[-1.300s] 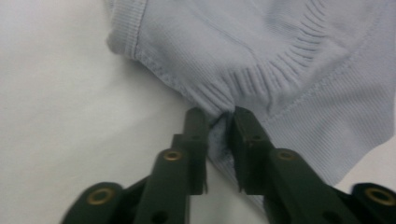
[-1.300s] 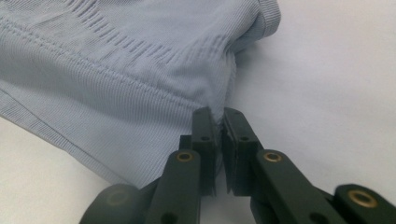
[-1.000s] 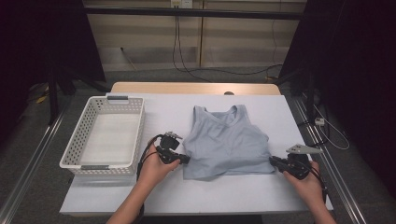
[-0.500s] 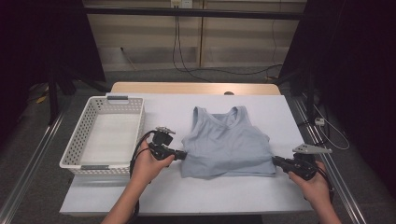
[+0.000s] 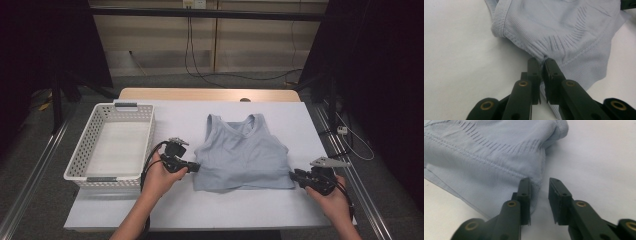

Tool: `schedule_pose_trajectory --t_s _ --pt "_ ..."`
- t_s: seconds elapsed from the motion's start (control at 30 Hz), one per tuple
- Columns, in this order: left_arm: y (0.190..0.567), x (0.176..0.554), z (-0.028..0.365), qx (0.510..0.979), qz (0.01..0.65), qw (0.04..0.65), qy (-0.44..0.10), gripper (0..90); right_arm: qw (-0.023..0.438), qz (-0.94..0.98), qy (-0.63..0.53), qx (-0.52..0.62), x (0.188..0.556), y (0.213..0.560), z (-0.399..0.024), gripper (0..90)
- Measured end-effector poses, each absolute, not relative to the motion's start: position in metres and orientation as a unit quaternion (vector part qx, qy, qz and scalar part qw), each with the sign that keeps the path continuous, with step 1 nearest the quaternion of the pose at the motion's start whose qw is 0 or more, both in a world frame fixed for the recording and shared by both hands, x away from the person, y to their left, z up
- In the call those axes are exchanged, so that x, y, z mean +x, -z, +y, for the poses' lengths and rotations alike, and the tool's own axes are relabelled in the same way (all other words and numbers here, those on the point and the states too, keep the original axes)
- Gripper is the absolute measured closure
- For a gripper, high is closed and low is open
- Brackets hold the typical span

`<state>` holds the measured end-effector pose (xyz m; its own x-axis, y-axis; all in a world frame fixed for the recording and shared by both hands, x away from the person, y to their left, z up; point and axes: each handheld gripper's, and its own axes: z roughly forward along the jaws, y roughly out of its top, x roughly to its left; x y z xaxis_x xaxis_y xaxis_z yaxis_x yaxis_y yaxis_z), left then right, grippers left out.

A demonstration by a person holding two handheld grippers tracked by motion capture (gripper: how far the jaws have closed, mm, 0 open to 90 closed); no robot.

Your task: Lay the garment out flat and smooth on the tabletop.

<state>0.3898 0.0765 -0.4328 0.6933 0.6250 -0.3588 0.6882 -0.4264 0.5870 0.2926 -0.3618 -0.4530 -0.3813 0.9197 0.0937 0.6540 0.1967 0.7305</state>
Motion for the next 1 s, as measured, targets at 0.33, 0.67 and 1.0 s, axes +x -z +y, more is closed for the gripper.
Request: schedule_pose_trajectory --t_s 0.33,0.67,1.0 --pt "0.434 0.391 0.072 0.847 0.386 0.363 0.038 84.2 0.188 0.756 -0.371 0.506 0.282 0.446 -0.356 66.8" --pt "0.441 0.397 0.061 0.858 0.376 0.349 0.028 84.2 0.174 0.766 -0.353 0.508 0.275 0.457 -0.354 68.2" --pt "0.45 0.407 0.057 0.855 0.382 0.352 0.022 84.6 0.195 0.753 -0.352 0.521 0.288 0.458 -0.364 88.3"
